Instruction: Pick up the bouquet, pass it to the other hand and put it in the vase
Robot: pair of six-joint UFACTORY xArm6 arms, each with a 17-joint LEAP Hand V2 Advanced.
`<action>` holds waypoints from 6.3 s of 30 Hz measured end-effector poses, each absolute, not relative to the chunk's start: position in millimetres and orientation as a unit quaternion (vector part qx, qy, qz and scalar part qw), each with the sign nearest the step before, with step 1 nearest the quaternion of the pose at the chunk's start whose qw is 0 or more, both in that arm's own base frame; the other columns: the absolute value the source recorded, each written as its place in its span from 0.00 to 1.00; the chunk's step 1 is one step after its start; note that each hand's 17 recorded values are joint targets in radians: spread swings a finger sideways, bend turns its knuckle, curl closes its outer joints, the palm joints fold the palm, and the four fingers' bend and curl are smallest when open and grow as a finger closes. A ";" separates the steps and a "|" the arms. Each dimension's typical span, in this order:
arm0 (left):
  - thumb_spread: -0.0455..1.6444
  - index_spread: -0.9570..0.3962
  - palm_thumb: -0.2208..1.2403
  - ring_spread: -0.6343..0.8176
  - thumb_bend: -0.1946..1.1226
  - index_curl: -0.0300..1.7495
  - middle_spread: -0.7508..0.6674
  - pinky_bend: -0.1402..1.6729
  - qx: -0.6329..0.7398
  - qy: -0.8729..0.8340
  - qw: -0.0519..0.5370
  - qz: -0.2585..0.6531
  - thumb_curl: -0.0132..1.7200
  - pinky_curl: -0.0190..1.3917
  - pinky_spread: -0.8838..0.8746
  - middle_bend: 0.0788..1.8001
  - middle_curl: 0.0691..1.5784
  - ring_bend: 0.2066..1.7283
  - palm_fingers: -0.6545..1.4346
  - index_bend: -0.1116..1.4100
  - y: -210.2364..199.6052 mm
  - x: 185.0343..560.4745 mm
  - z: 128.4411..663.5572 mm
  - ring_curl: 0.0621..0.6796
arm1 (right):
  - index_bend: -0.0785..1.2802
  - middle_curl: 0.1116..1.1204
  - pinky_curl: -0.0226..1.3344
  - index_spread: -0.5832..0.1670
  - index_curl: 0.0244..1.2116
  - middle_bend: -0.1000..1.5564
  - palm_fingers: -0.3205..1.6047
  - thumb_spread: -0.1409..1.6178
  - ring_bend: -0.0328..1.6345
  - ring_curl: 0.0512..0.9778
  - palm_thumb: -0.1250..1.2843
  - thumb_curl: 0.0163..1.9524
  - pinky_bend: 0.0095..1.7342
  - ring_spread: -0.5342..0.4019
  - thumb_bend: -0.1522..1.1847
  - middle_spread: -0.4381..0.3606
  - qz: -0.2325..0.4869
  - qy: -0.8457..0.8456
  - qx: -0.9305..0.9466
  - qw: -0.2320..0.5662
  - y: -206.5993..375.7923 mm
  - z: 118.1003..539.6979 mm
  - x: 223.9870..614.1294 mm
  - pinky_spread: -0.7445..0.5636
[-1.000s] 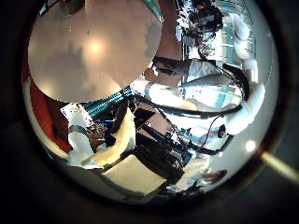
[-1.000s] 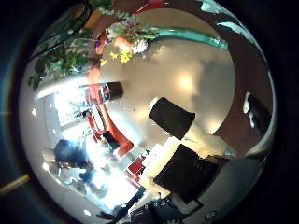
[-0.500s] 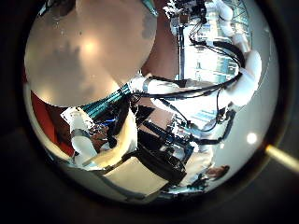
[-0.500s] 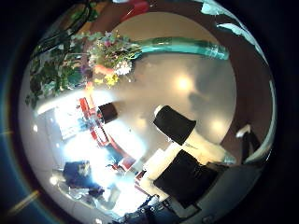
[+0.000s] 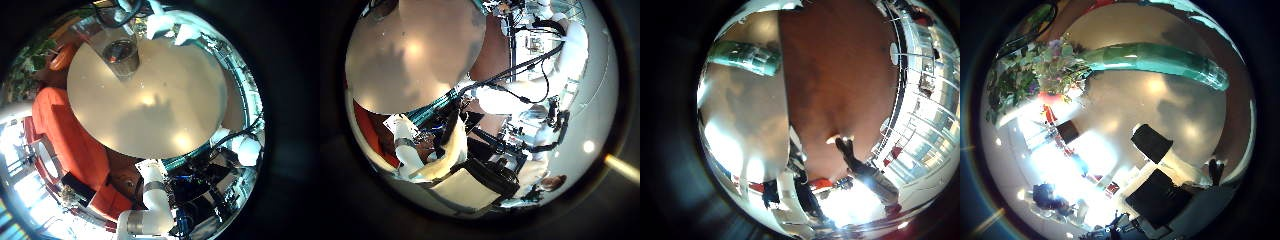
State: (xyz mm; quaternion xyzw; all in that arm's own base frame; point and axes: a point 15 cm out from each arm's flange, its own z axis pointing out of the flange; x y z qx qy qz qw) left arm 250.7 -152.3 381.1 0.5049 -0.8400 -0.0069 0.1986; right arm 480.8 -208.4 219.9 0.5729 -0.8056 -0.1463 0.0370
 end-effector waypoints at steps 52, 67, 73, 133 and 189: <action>0.67 0.83 0.42 0.83 0.13 0.20 0.85 0.19 0.502 -0.834 0.228 0.024 0.21 0.25 0.80 0.07 0.17 0.16 0.35 0.19 -136.5 284.2 380.8 0.24 | 0.91 0.74 0.48 0.40 0.74 0.85 0.75 0.56 0.90 0.64 0.92 0.42 0.82 0.35 0.20 0.32 -0.057 -0.764 0.636 -0.094 -139.3 383.1 491.3 0.42; 0.68 0.83 0.42 0.81 0.13 0.20 0.82 0.19 0.513 -0.806 0.258 0.143 0.21 0.24 0.79 0.07 0.17 0.17 0.39 0.19 -151.5 296.4 435.8 0.24 | 0.93 0.74 0.55 0.45 0.75 0.87 0.75 0.53 0.91 0.67 0.92 0.53 0.79 0.37 0.21 0.36 -0.156 -0.642 0.598 -0.452 -69.9 566.4 415.2 0.43; 0.68 0.83 0.39 0.80 0.12 0.20 0.79 0.18 0.504 -0.785 0.278 0.229 0.20 0.24 0.78 0.08 0.18 0.18 0.41 0.19 -152.6 300.3 465.9 0.24 | 0.93 0.74 0.58 0.46 0.75 0.88 0.75 0.52 0.91 0.68 0.91 0.57 0.78 0.37 0.21 0.37 -0.203 -0.555 0.612 -0.525 -21.4 585.2 372.8 0.43; 0.61 0.40 0.82 0.17 0.31 0.37 0.29 0.72 0.305 -0.564 0.537 0.549 0.35 0.52 0.28 0.58 0.51 0.77 0.89 0.54 -186.4 296.1 600.0 0.73 | 0.88 0.69 0.69 0.46 0.72 0.83 0.71 0.57 0.87 0.67 0.68 0.66 0.67 0.36 0.07 0.36 -0.312 -0.475 0.718 -0.401 160.7 456.8 300.8 0.37; 0.68 0.17 0.87 0.17 0.22 0.75 0.18 0.69 0.396 -0.600 0.323 0.615 0.54 0.78 0.14 0.64 0.59 0.87 0.83 0.48 -121.4 463.6 584.5 0.77 | 0.17 0.23 0.29 0.28 0.20 0.18 0.17 0.67 0.35 0.22 0.54 0.25 0.43 0.78 0.10 0.62 -0.324 -0.552 0.587 -0.495 108.4 433.8 332.1 0.95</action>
